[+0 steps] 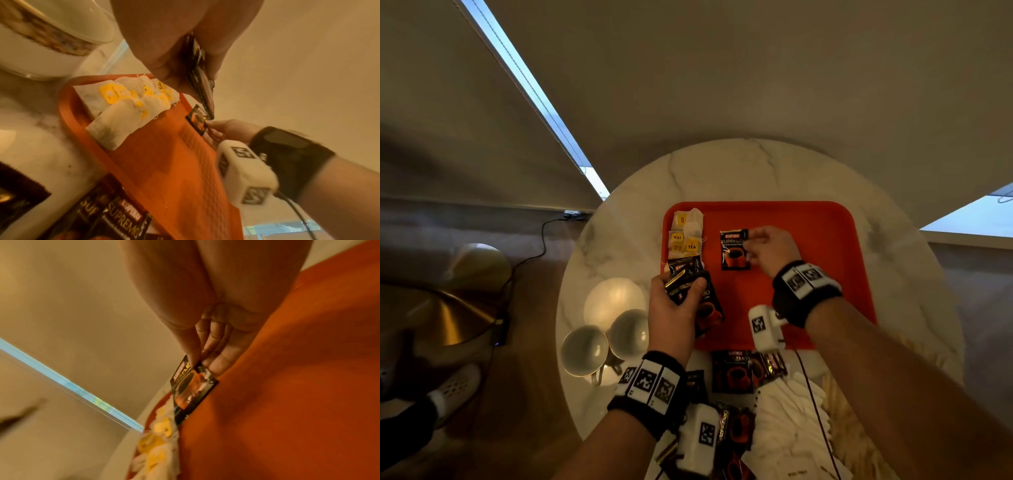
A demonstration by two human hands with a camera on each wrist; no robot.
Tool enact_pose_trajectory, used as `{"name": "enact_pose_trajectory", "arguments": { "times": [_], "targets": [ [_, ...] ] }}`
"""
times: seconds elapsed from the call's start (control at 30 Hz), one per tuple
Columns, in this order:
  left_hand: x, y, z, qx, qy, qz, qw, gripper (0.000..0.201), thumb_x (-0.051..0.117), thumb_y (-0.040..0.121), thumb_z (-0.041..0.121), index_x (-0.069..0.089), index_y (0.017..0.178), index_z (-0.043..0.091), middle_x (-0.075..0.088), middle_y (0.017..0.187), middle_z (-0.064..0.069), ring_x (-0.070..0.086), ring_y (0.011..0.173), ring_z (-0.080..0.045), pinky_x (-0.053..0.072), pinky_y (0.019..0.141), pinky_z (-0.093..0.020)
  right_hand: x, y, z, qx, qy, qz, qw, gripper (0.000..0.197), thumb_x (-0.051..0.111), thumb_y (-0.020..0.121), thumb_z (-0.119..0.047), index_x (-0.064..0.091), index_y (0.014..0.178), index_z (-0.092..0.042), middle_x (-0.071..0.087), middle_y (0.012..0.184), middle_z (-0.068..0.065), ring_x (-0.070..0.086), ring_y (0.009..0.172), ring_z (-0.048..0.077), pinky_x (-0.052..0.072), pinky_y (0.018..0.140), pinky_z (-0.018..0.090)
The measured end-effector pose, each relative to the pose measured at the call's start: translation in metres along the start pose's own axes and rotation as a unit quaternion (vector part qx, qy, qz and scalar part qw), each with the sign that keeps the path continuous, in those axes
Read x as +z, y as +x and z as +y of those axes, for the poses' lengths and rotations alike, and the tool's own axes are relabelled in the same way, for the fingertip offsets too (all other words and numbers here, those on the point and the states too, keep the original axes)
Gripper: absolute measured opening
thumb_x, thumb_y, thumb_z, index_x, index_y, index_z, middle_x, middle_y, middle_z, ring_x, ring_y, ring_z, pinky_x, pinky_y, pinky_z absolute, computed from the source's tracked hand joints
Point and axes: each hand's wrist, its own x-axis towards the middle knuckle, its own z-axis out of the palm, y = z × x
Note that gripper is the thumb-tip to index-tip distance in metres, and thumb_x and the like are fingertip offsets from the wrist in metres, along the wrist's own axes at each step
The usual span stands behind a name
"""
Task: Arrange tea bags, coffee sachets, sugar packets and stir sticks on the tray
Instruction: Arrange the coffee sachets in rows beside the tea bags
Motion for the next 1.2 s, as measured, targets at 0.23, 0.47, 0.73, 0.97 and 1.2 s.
{"name": "enact_pose_trajectory", "arguments": {
  "times": [0.23, 0.47, 0.73, 0.97, 1.2],
  "targets": [
    [0.000, 0.017, 0.001, -0.026, 0.008, 0.007, 1.000, 0.043, 0.081, 0.084, 0.024, 0.055, 0.119, 0.024, 0.076, 0.101, -0.006, 0.076, 0.077, -0.029, 0.063, 0.062, -0.055, 0.040, 0.080, -0.004, -0.003, -0.045, 0.045, 0.998, 0.024, 0.071, 0.088, -0.009, 0.060, 0.081, -0.030, 0.071, 0.094, 0.000, 0.071, 0.089, 0.021, 0.061, 0.082, 0.046],
    [0.007, 0.029, -0.003, 0.001, 0.016, 0.001, 1.000, 0.043, 0.081, 0.084, 0.014, 0.056, 0.119, 0.017, 0.076, 0.101, 0.000, 0.076, 0.081, -0.014, 0.061, 0.060, -0.032, 0.046, 0.077, -0.018, -0.039, -0.087, 0.083, 0.992, 0.017, 0.072, 0.090, -0.023, 0.066, 0.105, -0.017, 0.066, 0.094, -0.005, 0.066, 0.087, 0.013, 0.051, 0.069, 0.019],
    [0.017, 0.036, 0.003, -0.002, -0.008, 0.005, 1.000, 0.045, 0.081, 0.084, 0.015, 0.054, 0.119, 0.018, 0.076, 0.101, -0.005, 0.076, 0.074, -0.021, 0.061, 0.056, -0.036, 0.007, -0.033, -0.018, -0.050, -0.009, -0.093, 0.994, 0.033, 0.069, 0.087, -0.050, 0.067, 0.097, -0.018, 0.071, 0.089, -0.001, 0.069, 0.076, 0.016, 0.056, 0.065, 0.023],
    [0.028, 0.029, -0.005, 0.032, 0.033, 0.007, 0.999, 0.066, 0.074, 0.071, 0.074, 0.060, 0.119, 0.032, 0.073, 0.117, 0.001, 0.072, 0.107, -0.019, 0.058, 0.092, -0.052, -0.005, -0.067, 0.005, -0.034, 0.035, -0.160, 0.986, 0.015, 0.073, 0.091, -0.019, 0.067, 0.103, -0.013, 0.076, 0.095, 0.005, 0.074, 0.080, 0.014, 0.056, 0.065, 0.025],
    [0.028, 0.035, -0.002, 0.027, 0.025, 0.031, 0.999, 0.036, 0.069, 0.094, 0.036, 0.054, 0.125, 0.024, 0.073, 0.116, -0.003, 0.073, 0.103, -0.018, 0.060, 0.089, -0.049, -0.014, -0.042, -0.003, -0.005, 0.127, -0.096, 0.987, 0.014, 0.064, 0.096, -0.012, 0.066, 0.108, -0.005, 0.075, 0.103, 0.010, 0.075, 0.094, 0.024, 0.062, 0.077, 0.039]
  ]
}}
